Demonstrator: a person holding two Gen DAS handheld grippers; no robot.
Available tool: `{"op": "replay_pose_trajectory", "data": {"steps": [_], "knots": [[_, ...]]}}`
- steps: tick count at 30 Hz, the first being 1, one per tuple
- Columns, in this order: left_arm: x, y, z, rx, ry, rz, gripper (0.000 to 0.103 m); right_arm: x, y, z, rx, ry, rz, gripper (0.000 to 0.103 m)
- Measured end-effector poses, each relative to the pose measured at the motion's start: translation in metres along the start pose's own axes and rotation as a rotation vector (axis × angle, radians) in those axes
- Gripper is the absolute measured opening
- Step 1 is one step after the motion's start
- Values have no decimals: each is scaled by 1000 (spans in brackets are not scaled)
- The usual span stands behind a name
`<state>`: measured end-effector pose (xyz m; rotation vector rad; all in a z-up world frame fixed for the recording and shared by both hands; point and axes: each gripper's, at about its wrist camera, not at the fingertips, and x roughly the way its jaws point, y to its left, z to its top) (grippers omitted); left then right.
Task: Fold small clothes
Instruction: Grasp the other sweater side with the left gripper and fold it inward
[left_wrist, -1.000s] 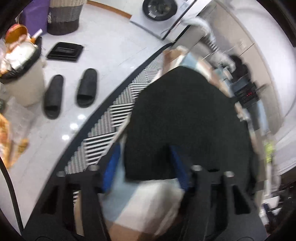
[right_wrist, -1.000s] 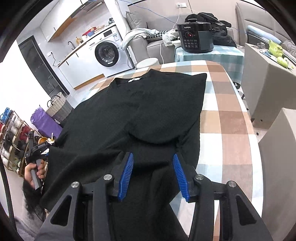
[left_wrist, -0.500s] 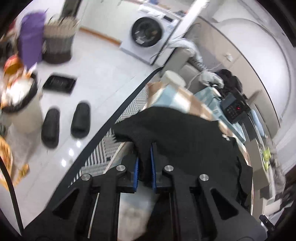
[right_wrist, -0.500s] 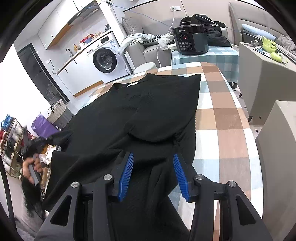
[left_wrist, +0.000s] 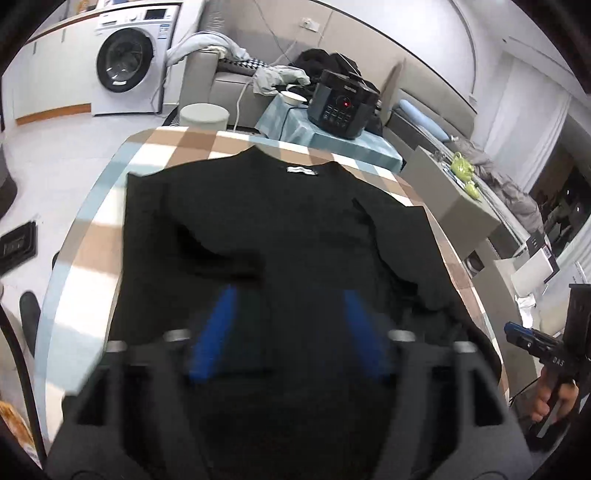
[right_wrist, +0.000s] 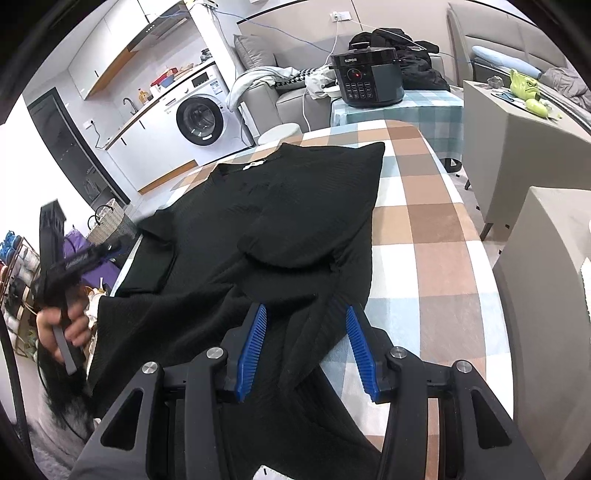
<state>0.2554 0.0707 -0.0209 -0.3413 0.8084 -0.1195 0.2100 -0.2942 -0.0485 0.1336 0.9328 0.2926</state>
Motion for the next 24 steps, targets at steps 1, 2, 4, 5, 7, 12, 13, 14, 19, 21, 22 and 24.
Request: {"op": "replay_pose_trajectory", "data": {"steps": [1, 2, 4, 5, 7, 12, 13, 14, 19, 21, 22, 24], "knots": [[-6, 7, -4, -21, -10, 1, 71, 1, -1, 0, 3, 1, 0, 47], [-11, 14, -9, -37, -11, 3, 71, 3, -1, 0, 6, 5, 5, 47], [-19, 34, -13, -82, -14, 24, 71, 7, -2, 0, 10, 9, 8, 47], [-22, 42, -20, -101, -22, 40, 71, 9, -2, 0, 11, 11, 12, 48], [-23, 63, -17, -163, -31, 79, 71, 11, -2, 1, 18, 11, 18, 48], [-5, 107, -6, -229, -44, 115, 71, 11, -2, 1, 21, 11, 26, 48], [5, 108, 1, -229, -44, 115, 70, 9, -3, 1, 25, 9, 23, 48], [13, 108, 7, -230, -41, 114, 70, 8, -4, 0, 28, 10, 22, 48], [59, 108, 32, -236, -17, 101, 55, 2, -14, -5, 61, 12, -1, 48], [76, 108, 38, -251, 9, 93, 23, 1, -18, -8, 76, 14, -9, 48], [83, 109, 40, -258, 30, 83, 16, 0, -21, -9, 82, 15, -11, 48], [91, 109, 42, -263, 36, 59, 4, -2, -25, -12, 97, 14, -17, 48]]}}
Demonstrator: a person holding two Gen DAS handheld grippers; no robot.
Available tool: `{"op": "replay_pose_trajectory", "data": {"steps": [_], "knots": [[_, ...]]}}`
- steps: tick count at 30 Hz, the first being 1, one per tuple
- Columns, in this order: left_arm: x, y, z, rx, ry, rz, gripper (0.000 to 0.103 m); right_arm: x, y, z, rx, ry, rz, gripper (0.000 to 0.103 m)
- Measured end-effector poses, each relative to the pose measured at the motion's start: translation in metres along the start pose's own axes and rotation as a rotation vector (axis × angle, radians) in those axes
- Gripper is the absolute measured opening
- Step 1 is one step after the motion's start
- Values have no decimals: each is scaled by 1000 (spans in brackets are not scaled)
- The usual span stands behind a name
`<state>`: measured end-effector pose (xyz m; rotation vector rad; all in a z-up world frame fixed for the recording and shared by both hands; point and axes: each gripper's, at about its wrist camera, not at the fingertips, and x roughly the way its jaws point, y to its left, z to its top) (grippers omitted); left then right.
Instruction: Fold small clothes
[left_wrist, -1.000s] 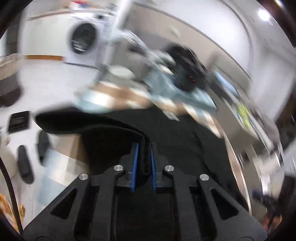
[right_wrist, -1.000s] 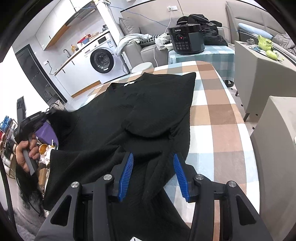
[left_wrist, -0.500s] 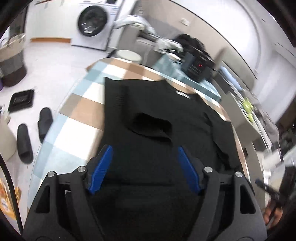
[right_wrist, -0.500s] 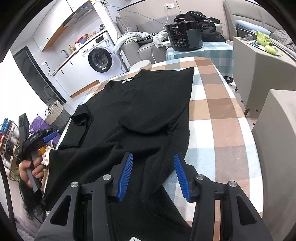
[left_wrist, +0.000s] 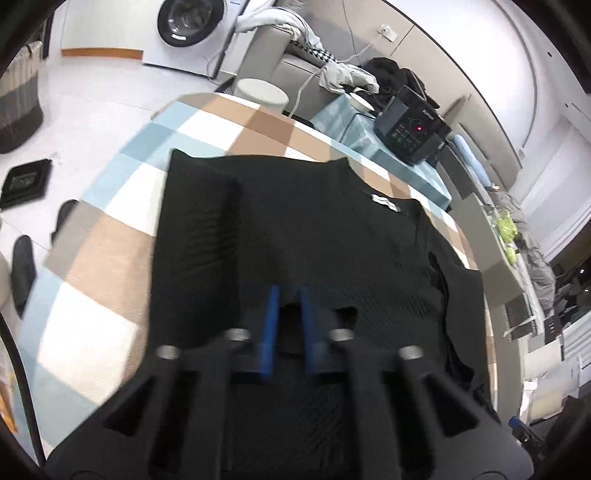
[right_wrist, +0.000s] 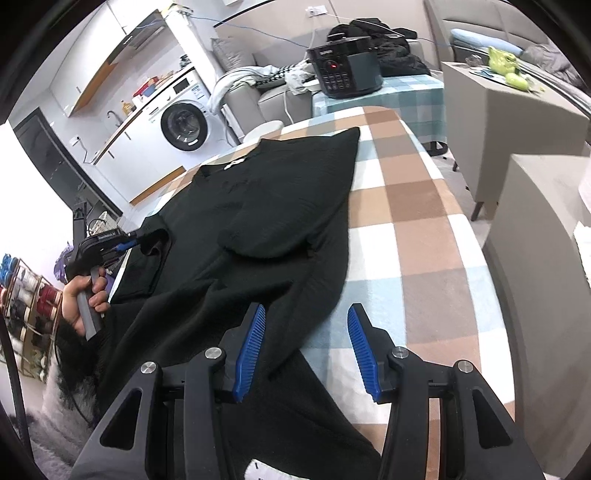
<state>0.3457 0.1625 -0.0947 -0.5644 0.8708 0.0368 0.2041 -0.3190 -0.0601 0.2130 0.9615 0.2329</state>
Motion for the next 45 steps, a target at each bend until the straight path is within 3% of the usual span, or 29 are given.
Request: {"op": "replay_pose_trajectory", "data": {"steps": [6, 8, 10, 11, 12, 20, 28, 37, 41, 43, 44, 45], "knots": [[-5, -35, 19, 43, -75, -131, 5, 2, -6, 0, 9, 16, -17, 48], [-8, -48, 23, 64, -79, -122, 10, -1, -5, 2, 4, 12, -19, 48], [-11, -56, 22, 90, -75, -103, 39, -4, -3, 2, -1, 1, -15, 48], [-14, -56, 21, 88, -76, -89, 65, -5, -3, 2, -2, -3, -12, 48], [-20, -53, 18, 76, -97, -81, 75, -5, -3, 2, -2, -4, -11, 48], [-64, -19, -8, 44, -119, -11, 76, 2, 2, -3, 2, 14, 16, 48], [-122, 21, -68, 81, -138, 147, 76, 20, 3, -14, 43, 73, 58, 53], [-155, 76, -137, 49, -71, 247, 76, 40, 12, -26, -13, 153, 69, 56], [-156, 89, -158, 32, -30, 244, 76, 54, 20, -23, -51, 155, 67, 56], [-154, 91, -166, 43, -18, 259, 76, 61, 25, -21, -81, 147, 41, 43], [-152, 90, -168, 48, -15, 263, 76, 64, 27, -19, -96, 148, 39, 20], [-151, 89, -168, 52, -11, 270, 76, 66, 28, -17, -101, 151, 39, 11]]}}
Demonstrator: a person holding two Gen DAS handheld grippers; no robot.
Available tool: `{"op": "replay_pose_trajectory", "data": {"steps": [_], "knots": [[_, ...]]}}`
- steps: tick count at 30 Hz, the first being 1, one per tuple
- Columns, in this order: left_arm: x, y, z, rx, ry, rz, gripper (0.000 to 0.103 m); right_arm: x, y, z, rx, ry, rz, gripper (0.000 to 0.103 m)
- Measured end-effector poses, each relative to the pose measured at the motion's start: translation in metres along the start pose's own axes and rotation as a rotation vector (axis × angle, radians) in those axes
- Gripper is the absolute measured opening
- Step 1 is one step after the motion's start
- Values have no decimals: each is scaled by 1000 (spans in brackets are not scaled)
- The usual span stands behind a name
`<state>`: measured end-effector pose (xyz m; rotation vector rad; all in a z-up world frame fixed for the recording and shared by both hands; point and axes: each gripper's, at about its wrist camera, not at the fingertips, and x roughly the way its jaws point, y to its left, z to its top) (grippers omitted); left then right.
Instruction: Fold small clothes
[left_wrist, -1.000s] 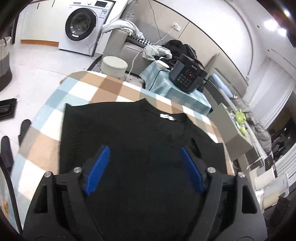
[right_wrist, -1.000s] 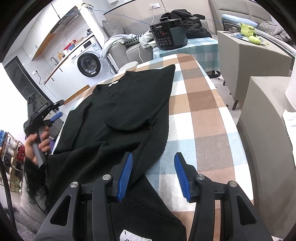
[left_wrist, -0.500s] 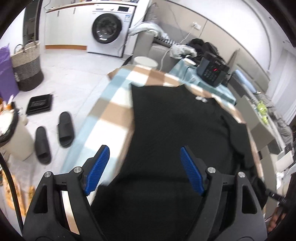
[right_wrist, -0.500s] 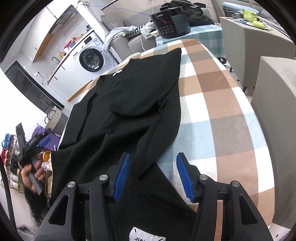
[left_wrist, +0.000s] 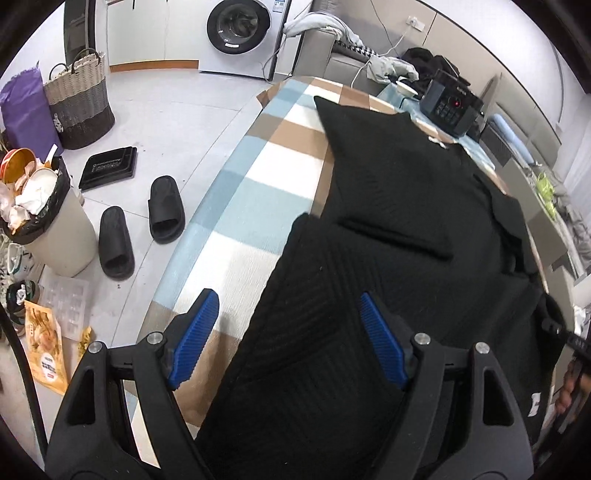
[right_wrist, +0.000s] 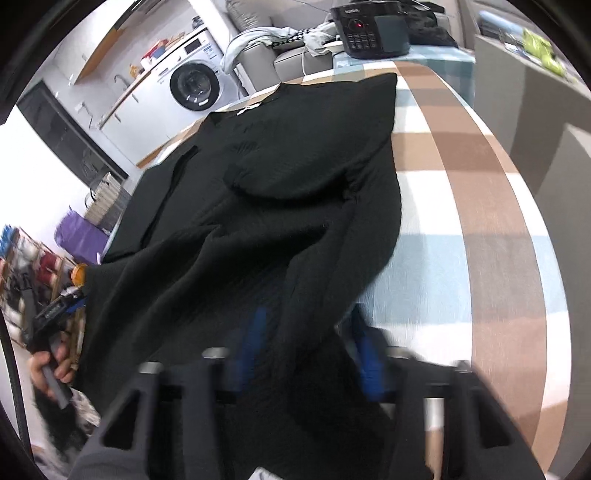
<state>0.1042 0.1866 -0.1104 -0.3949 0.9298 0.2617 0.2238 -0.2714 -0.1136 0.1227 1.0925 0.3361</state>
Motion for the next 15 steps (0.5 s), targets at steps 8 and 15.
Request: {"op": "replay_pose_trajectory", "data": {"steps": [8, 15], "knots": [[2, -5, 2, 4, 9, -3, 76, -30, -41, 20, 115, -119, -3, 4], [8, -10, 2, 11, 42, -29, 76, -35, -45, -5, 100, -72, 105, 46]]}}
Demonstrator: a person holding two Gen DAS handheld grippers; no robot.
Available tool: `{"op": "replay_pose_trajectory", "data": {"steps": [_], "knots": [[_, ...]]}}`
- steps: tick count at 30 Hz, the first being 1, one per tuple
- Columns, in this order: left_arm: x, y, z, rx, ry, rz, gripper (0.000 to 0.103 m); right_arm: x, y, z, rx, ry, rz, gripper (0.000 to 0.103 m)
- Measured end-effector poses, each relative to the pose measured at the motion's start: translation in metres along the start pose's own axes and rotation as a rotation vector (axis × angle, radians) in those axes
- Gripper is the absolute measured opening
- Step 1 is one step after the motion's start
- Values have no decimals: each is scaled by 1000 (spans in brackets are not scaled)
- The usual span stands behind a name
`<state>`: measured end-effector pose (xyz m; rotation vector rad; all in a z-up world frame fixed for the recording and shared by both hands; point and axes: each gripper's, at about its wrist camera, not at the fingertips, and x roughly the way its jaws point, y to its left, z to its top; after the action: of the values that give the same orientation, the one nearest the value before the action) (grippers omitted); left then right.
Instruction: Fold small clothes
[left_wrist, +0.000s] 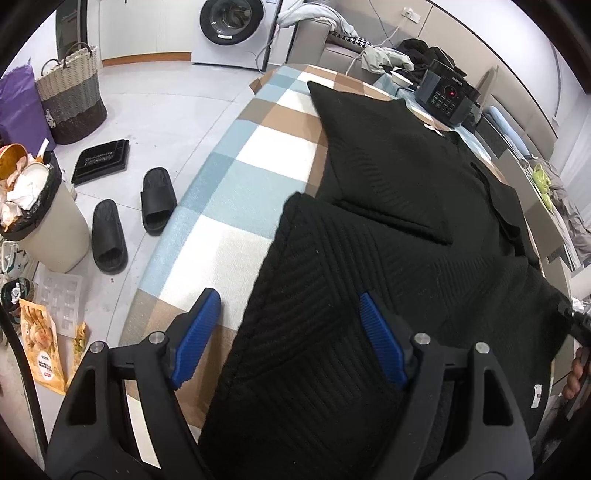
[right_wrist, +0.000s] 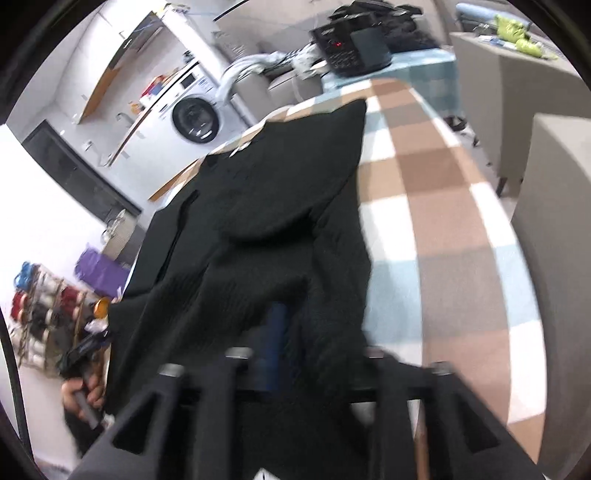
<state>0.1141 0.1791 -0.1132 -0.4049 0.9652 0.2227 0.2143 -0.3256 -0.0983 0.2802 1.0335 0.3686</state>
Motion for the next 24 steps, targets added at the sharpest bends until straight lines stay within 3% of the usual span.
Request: {"op": "replay_pose_trajectory", "data": {"steps": [8, 20, 22, 24], "knots": [[-6, 0, -12, 44, 25, 2, 75, -15, 2, -42, -52, 18, -16, 46], [-23, 5, -44, 121, 27, 53, 74, -23, -3, -59, -86, 32, -81, 46], [-24, 0, -47, 138, 19, 32, 61, -23, -4, -62, -88, 33, -79, 46], [-24, -6, -47, 162, 19, 13, 35, -23, -4, -62, -85, 29, -78, 46]]}}
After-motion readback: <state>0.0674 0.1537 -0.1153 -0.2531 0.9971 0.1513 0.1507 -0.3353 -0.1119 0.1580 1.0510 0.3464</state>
